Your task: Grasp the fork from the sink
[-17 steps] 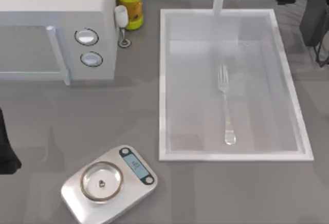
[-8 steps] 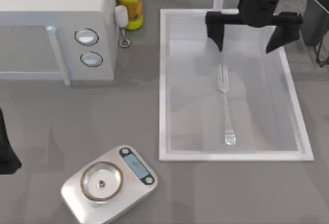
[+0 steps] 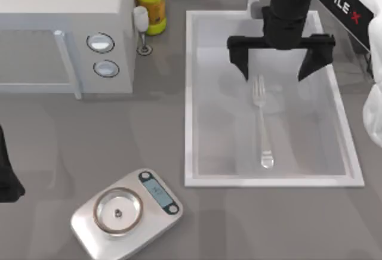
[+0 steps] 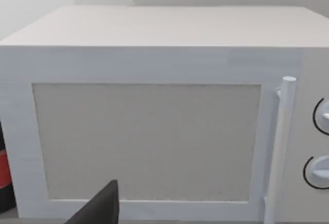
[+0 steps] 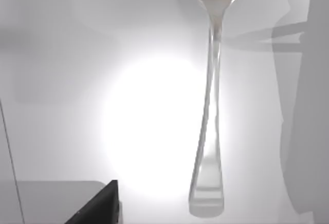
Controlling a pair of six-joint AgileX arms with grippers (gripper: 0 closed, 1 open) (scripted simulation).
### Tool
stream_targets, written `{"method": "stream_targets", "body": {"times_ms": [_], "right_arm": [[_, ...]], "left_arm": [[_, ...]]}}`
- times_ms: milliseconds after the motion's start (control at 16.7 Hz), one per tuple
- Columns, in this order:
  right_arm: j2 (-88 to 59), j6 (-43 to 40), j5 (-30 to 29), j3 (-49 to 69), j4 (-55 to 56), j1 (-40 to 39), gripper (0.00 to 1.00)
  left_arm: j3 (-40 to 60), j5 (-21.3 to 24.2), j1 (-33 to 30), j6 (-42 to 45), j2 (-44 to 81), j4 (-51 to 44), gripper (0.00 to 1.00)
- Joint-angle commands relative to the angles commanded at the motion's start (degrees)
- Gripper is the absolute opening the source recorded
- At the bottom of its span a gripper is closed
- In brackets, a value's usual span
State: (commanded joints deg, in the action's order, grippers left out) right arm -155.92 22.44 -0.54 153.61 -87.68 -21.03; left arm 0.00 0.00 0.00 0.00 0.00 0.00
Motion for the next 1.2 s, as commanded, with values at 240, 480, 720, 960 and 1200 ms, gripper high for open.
{"method": "stream_targets", "body": {"times_ms": [240,480,720,960,1200], "right_arm": [[-0.25,-0.05,0.01,-0.99,0.98,0.32,1.0],[-1.31,-0.02,-0.01,-8.14,9.21,0.22,1.0],[-3.02,0.04,-0.04,-18.05,21.75,0.06,1.0],[-4.34,0.1,-0.06,-24.75,29.16,-0.07,1.0],[-4.41,0.1,-0.07,-25.1,29.51,-0.07,1.0]], "left_arm": [[0.0,0.0,0.0,0.0,0.0,0.0,1.0],[0.0,0.0,0.0,0.0,0.0,0.0,1.0],[0.0,0.0,0.0,0.0,0.0,0.0,1.0],[0.0,0.0,0.0,0.0,0.0,0.0,1.0],[0.0,0.0,0.0,0.0,0.0,0.0,1.0]]}}
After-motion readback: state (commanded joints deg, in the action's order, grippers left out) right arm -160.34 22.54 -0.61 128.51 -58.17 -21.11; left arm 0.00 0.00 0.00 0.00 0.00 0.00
